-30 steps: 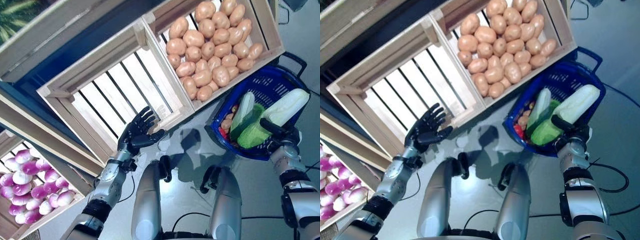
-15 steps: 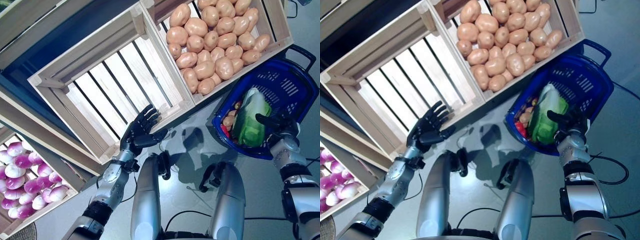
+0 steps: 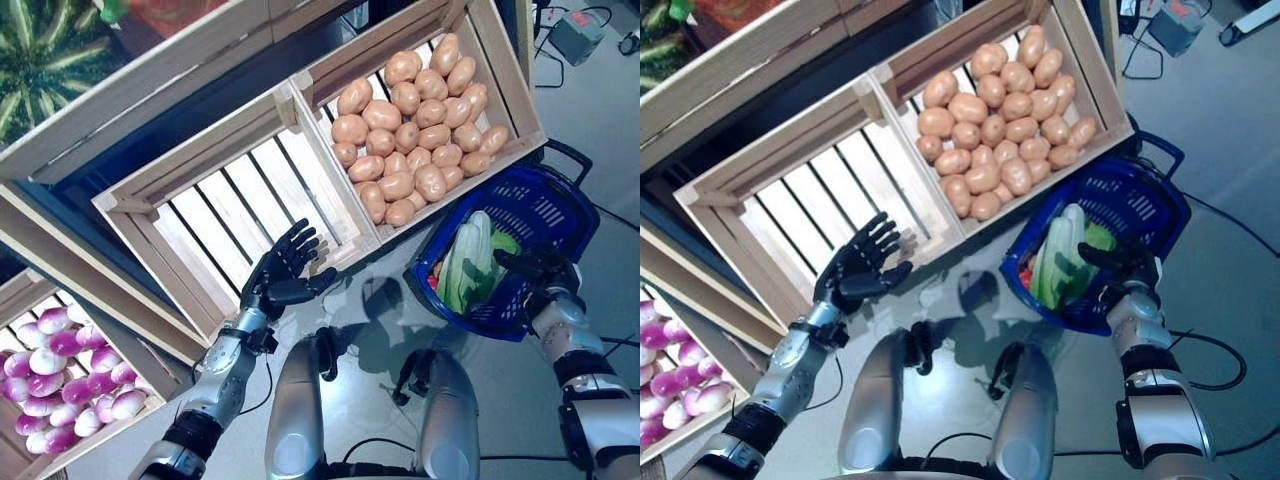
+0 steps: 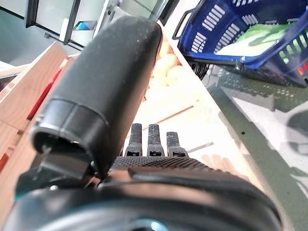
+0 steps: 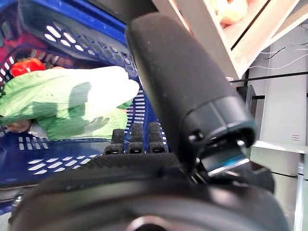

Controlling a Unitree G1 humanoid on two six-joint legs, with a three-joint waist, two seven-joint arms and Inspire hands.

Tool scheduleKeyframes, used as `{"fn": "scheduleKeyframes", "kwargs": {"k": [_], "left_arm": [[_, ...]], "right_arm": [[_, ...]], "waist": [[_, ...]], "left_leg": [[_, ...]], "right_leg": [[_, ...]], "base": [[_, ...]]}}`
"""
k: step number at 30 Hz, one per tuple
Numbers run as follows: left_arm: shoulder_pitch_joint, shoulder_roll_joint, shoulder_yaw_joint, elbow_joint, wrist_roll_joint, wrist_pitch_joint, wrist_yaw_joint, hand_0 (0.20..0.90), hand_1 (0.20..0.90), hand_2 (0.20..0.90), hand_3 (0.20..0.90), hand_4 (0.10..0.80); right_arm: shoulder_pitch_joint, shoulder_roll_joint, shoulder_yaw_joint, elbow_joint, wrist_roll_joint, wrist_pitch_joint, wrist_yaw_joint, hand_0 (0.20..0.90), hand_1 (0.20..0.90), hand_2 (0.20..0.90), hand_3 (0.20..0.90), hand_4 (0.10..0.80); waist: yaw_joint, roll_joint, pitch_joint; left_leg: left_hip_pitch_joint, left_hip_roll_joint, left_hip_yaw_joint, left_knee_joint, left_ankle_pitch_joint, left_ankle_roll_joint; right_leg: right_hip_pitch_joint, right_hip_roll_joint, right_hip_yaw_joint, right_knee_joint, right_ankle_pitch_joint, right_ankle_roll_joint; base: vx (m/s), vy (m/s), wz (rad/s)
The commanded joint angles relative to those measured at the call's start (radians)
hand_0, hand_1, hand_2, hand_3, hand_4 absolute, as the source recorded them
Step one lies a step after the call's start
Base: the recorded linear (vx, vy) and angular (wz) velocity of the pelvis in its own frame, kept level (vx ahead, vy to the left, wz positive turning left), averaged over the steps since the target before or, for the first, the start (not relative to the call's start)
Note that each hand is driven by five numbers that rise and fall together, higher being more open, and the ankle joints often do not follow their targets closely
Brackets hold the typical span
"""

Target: Put vegetables into the basket

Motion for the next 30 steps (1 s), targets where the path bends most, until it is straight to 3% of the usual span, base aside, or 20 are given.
{"fn": "scheduleKeyframes", "kwargs": {"k": [1, 7, 14, 21, 30], "left_arm": [[0.035, 0.009, 0.016, -0.068, 0.015, -0.023, -0.052, 0.9, 0.9, 0.9, 0.9, 0.8], [0.093, -0.054, -0.021, 0.06, 0.073, 0.033, -0.046, 0.9, 0.9, 0.9, 0.9, 0.8], [0.185, -0.135, 0.022, 0.237, 0.14, 0.044, -0.033, 0.9, 0.9, 0.9, 0.9, 0.8], [0.187, -0.184, 0.064, 0.446, 0.312, 0.033, 0.02, 0.9, 0.9, 0.9, 0.9, 0.8], [0.177, -0.24, 0.096, 0.667, 0.317, 0.09, 0.054, 0.9, 0.9, 0.9, 0.9, 0.8]], "right_arm": [[0.041, 0.068, 0.034, -0.053, -0.021, -0.064, 0.03, 0.9, 0.9, 0.9, 0.9, 0.8], [0.168, 0.192, 0.098, -0.046, -0.07, -0.044, 0.064, 0.9, 0.9, 0.9, 0.9, 0.8], [0.358, 0.305, 0.213, -0.079, -0.156, -0.023, 0.197, 0.9, 0.9, 0.9, 0.9, 0.8], [0.442, 0.349, 0.262, -0.078, -0.231, -0.013, 0.284, 0.9, 0.9, 0.9, 0.9, 0.8], [0.47, 0.388, 0.334, 0.03, -0.343, 0.027, 0.384, 0.9, 0.9, 0.9, 0.9, 0.8]], "waist": [[0.015, -0.056, -0.141], [0.013, -0.072, -0.274], [-0.006, -0.072, -0.363], [-0.029, -0.07, -0.396], [-0.033, -0.066, -0.407]], "left_leg": [[0.232, -0.05, 0.067, -0.183, -0.074, 0.03], [0.448, -0.1, 0.063, -0.526, 0.052, 0.012], [0.582, -0.124, 0.074, -0.75, 0.131, 0.009], [0.615, -0.134, 0.071, -0.786, 0.125, 0.005], [0.646, -0.145, 0.042, -0.786, 0.111, 0.009]], "right_leg": [[0.175, 0.058, -0.02, -0.284, 0.151, -0.015], [0.402, 0.156, -0.002, -0.661, 0.263, 0.012], [0.519, 0.195, 0.015, -0.866, 0.343, 0.028], [0.565, 0.205, 0.013, -0.937, 0.37, 0.037], [0.603, 0.208, 0.015, -0.937, 0.347, 0.033]], "base": [[0.2, -0.012, -0.1], [0.176, -0.007, -0.1], [0.069, 0.036, 0.03], [-0.001, 0.012, 0.07], [0.002, 0.004, 0.01]]}}
